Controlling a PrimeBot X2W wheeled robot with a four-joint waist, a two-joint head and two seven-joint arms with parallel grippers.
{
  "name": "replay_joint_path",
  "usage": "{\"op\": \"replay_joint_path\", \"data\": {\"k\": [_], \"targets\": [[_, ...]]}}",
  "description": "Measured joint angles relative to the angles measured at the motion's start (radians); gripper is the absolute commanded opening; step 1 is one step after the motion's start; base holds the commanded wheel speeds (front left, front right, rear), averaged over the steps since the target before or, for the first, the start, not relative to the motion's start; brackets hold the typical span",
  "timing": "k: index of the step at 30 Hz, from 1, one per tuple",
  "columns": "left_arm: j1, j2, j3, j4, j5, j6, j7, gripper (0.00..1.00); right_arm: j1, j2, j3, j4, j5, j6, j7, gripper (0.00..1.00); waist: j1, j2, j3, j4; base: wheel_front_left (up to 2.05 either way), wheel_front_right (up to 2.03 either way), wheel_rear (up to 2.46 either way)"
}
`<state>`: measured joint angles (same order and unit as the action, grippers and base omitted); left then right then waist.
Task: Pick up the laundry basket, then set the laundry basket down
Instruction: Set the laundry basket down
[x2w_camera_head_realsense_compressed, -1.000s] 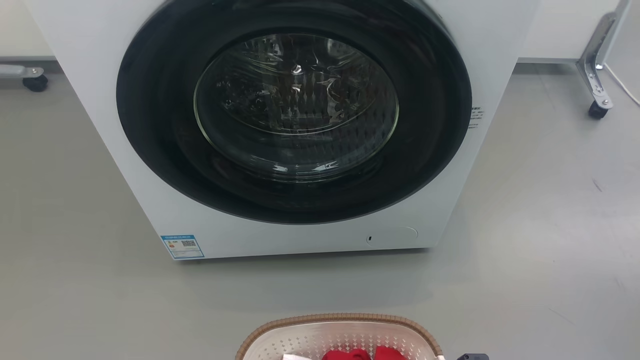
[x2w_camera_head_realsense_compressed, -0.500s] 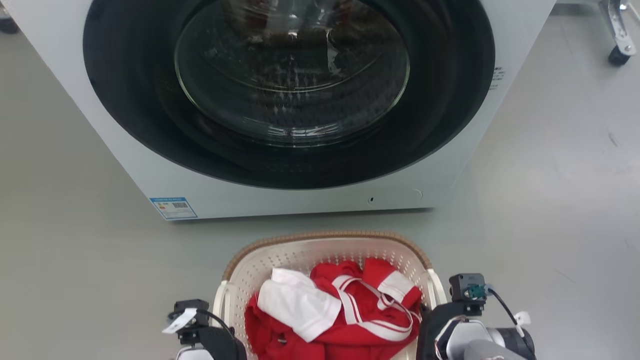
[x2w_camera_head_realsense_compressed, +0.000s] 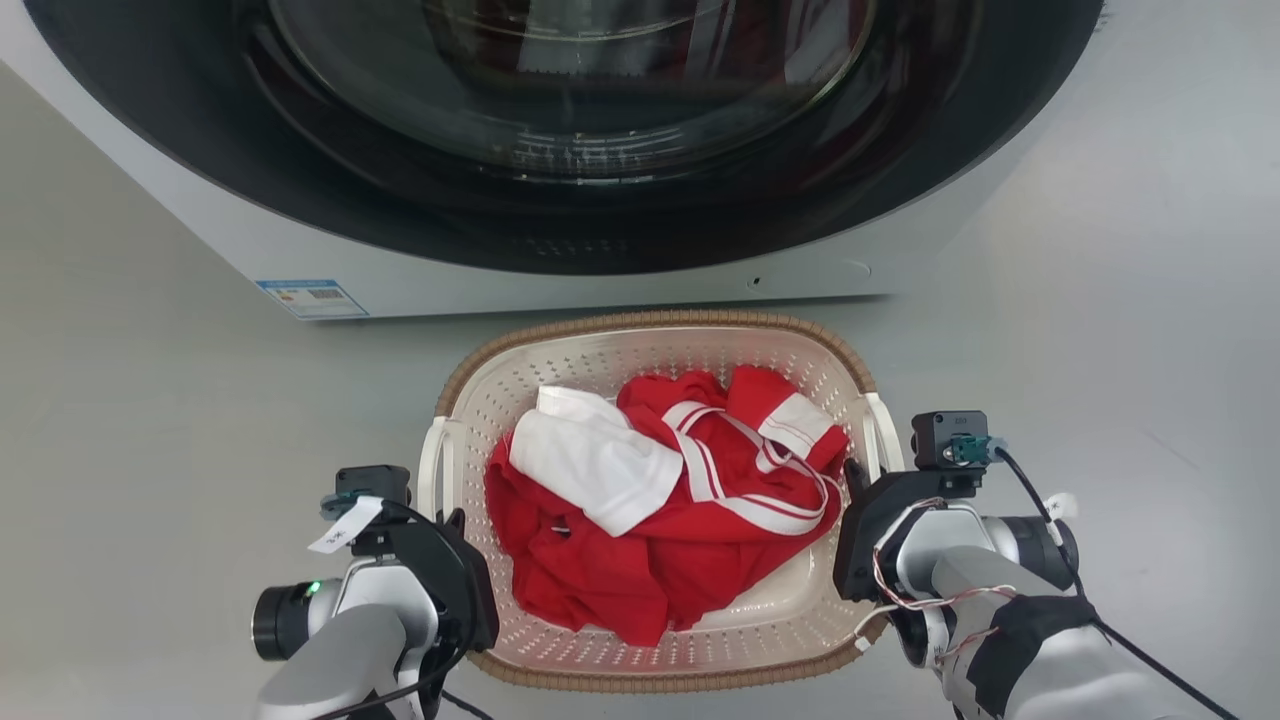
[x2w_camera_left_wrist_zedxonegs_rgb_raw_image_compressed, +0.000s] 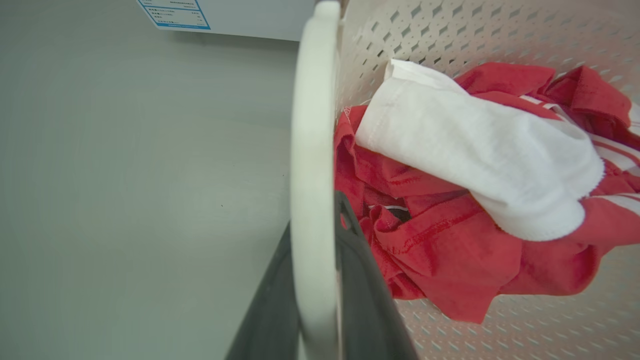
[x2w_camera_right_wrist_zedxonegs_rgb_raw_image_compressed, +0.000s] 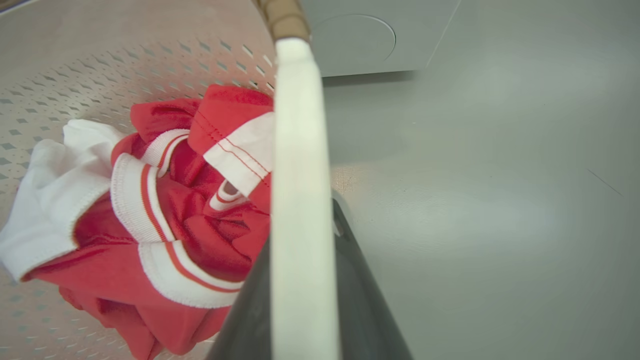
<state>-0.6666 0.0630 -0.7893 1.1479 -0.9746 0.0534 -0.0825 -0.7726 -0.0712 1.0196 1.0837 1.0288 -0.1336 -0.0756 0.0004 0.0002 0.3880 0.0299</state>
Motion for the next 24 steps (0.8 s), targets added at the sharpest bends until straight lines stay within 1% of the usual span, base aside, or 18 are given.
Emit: {"op": "replay_joint_path", "data": {"k": [22, 24], "targets": [[-0.220, -0.002, -0.013, 0.001, 0.045, -0.003, -0.018, 0.00, -0.221, 0.002, -0.016, 0.086, -0.037, 0.001, -0.051, 0.00, -0.0002, 0.0001, 0.328, 0.044, 0.00, 0.00, 0.00], [-0.242, -0.003, -0.012, 0.001, 0.045, -0.010, -0.025, 0.00, -0.244, 0.001, -0.019, 0.093, -0.041, 0.001, -0.060, 0.00, -0.0002, 0.0001, 0.358, 0.048, 0.00, 0.00, 0.00]]}}
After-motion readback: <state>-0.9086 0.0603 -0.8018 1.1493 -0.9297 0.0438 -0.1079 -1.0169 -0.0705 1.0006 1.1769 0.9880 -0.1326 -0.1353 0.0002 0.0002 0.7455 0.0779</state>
